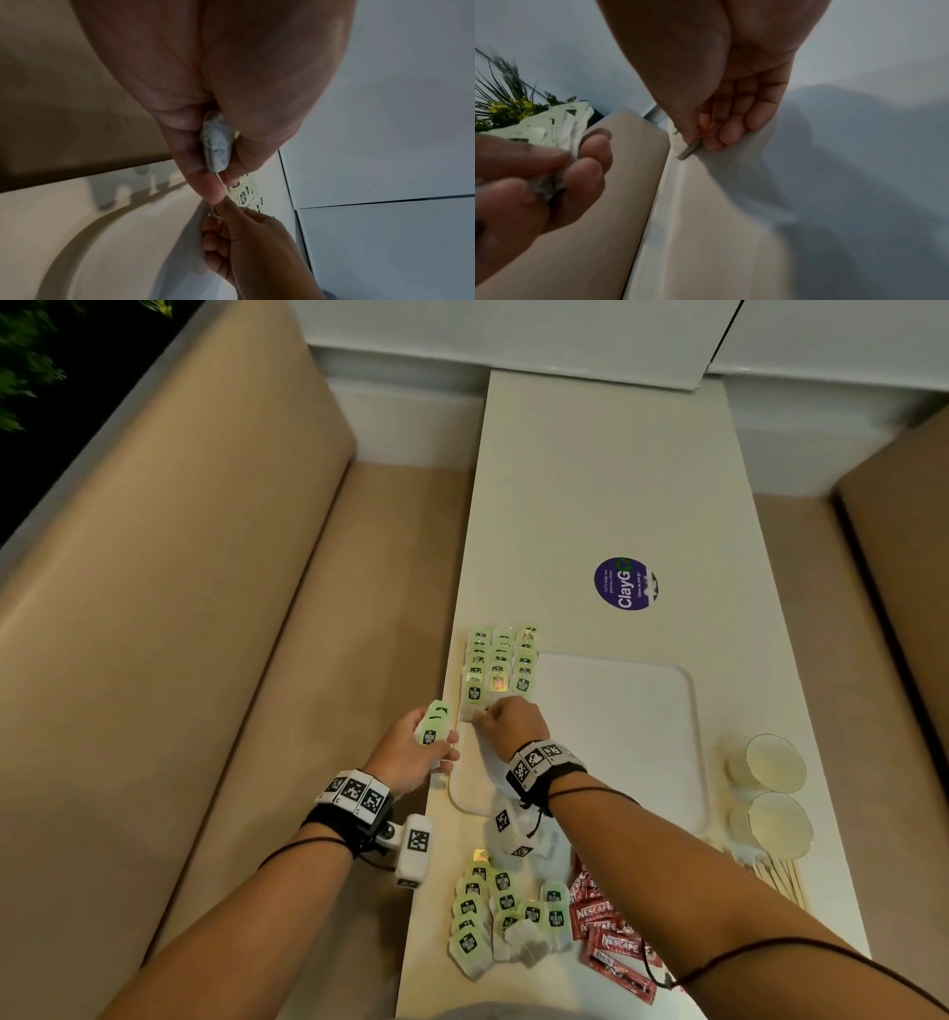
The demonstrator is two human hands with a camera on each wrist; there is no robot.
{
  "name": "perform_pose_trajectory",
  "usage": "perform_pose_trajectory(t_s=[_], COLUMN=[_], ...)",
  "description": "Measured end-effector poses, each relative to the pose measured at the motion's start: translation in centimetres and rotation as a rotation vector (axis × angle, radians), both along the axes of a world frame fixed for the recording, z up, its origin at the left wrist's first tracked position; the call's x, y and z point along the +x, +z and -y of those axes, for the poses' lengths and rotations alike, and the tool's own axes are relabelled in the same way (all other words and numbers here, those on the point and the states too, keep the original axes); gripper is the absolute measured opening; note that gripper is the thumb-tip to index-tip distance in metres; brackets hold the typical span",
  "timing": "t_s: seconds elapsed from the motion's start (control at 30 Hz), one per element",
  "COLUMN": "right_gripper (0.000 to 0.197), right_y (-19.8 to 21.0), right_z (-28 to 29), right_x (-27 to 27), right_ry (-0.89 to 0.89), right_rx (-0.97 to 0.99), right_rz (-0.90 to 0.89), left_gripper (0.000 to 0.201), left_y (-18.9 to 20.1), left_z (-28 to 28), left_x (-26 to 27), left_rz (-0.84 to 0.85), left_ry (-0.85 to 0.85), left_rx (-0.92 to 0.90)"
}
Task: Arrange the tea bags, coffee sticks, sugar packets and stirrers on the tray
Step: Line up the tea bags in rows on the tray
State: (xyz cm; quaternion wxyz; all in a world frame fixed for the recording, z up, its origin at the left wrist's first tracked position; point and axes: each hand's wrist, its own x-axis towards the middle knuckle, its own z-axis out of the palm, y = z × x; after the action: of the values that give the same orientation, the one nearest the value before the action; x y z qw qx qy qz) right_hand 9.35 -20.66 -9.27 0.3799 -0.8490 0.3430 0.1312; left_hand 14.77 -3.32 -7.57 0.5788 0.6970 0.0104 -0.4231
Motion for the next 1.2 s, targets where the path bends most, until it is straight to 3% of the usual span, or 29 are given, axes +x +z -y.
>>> perform_pose_trajectory(t_s=[0.13,0.37,0.63,0.8,1.2], right_gripper=[0.036,0.032,0.028,0.025,0.024], right_y=[0.5,1.6,0.2,1.2,0.6], right_z=[-0.4,-1.6,-1.1,-1.0,0.0], right_x=[-1.1,-3.1,-3.9,-4.4,-5.3], right_ry=[-0.015,0.128,0.066,0.053,0.112], right_rx=[0.039,0.425,0.345,0.441,0.328], right_rz=[0.118,0.328,0.332,0.331,0.248], left_gripper=[0.044,0.044,0.025,0.019,0.012], left_y=[0.2,0.6,0.3,0.2,0.1], left_z=[0.1,0.3,0.1,0.3,0.9], left_x=[-0.2,-0.9,-1.0,-1.3,-1.5], left_rz=[-0.023,-0.009,0.052,0.070,0.161], left_ry=[-0.024,-0.112,-0.056,-0.019,-0.111], left_rx=[-0.039,-0.071,-0.011,0.020,0.071])
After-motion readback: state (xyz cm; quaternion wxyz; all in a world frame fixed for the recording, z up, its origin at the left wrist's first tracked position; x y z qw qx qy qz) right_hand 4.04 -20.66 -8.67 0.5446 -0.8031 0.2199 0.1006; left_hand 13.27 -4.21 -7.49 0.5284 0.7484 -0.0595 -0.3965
